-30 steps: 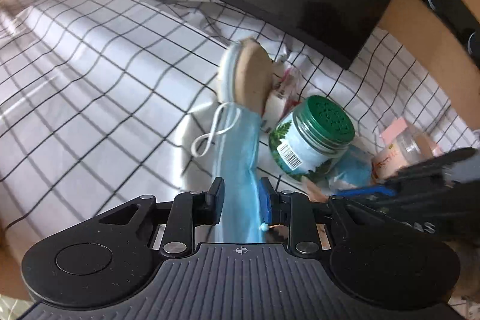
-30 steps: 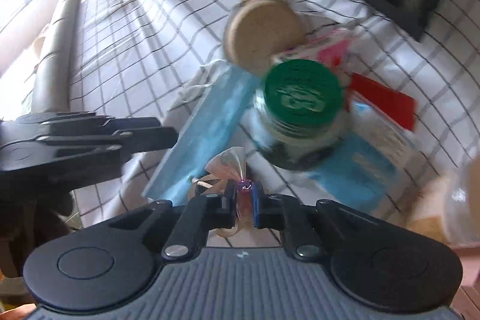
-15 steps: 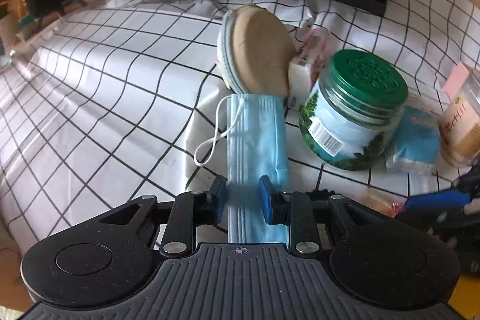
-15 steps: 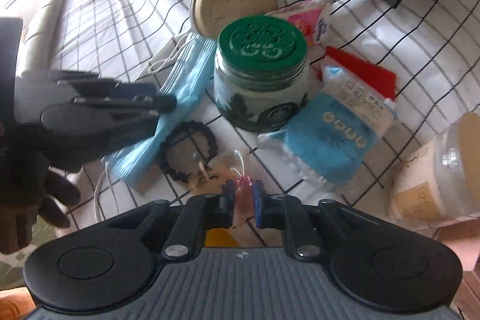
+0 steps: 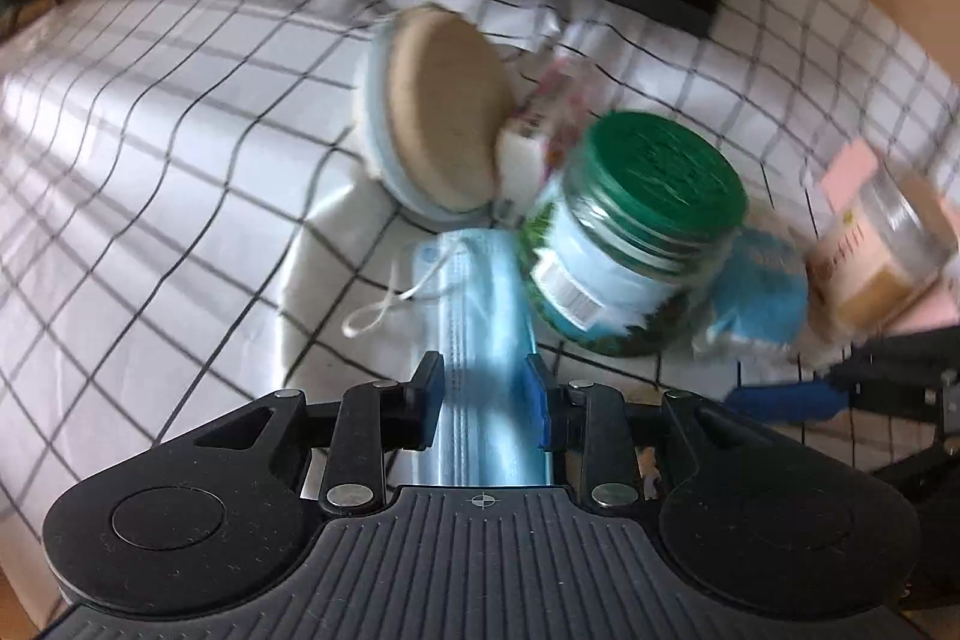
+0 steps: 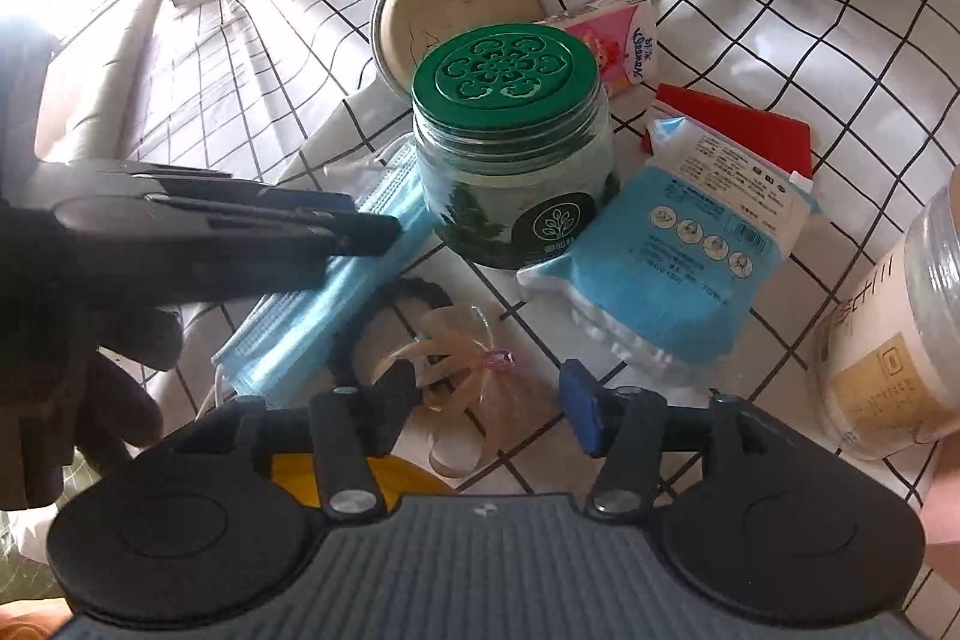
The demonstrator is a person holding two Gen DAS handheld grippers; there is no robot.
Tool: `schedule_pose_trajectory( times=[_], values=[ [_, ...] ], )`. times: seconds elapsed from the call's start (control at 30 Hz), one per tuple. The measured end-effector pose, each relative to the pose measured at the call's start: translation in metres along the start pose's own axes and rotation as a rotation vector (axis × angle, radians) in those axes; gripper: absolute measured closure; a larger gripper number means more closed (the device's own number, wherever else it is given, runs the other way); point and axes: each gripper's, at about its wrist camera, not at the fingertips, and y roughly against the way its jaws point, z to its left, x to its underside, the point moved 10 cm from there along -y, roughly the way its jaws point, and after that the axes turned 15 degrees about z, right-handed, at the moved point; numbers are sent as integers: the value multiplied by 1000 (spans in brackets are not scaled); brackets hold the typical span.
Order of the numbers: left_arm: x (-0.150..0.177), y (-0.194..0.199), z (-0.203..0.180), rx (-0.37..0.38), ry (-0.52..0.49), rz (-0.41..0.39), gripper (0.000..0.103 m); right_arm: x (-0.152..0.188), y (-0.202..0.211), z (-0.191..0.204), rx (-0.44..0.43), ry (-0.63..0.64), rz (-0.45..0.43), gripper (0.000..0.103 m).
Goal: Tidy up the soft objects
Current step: 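Lower the left gripper onto the blue face mask and close it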
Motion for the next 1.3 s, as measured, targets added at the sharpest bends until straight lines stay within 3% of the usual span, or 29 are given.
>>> schedule_pose_trajectory(
  times=[0.2,0.33,0.47,0.67,0.77,0.87,0.93,1.07,1.2,1.3],
  values=[
    [1,24,1,-44,-53,-41,72,0,0,2,-3,-1,-6,46],
    [8,18,-9,-19,-99,18,72,0,-1,5,-8,3,-11,40],
    [19,8,-13,-111,-170,35,71,1,0,2,9,1,-5,39],
    [18,8,9,-199,-158,26,61,2,-1,2,10,-4,-4,34],
    [14,11,14,-164,-108,27,66,2,-1,3,11,0,-3,33],
    [8,16,11,-4,-6,23,66,2,-1,4,9,0,-6,32],
    [2,14,4,32,2,26,66,2,-2,4,10,4,-6,31],
    [-4,3,-10,-24,-81,35,66,2,-2,4,12,7,-6,30],
    [2,-5,-12,-135,-175,38,65,3,-2,4,12,6,-7,30],
    [3,-2,1,-184,-168,22,55,3,-2,4,10,4,-9,29]
  ],
)
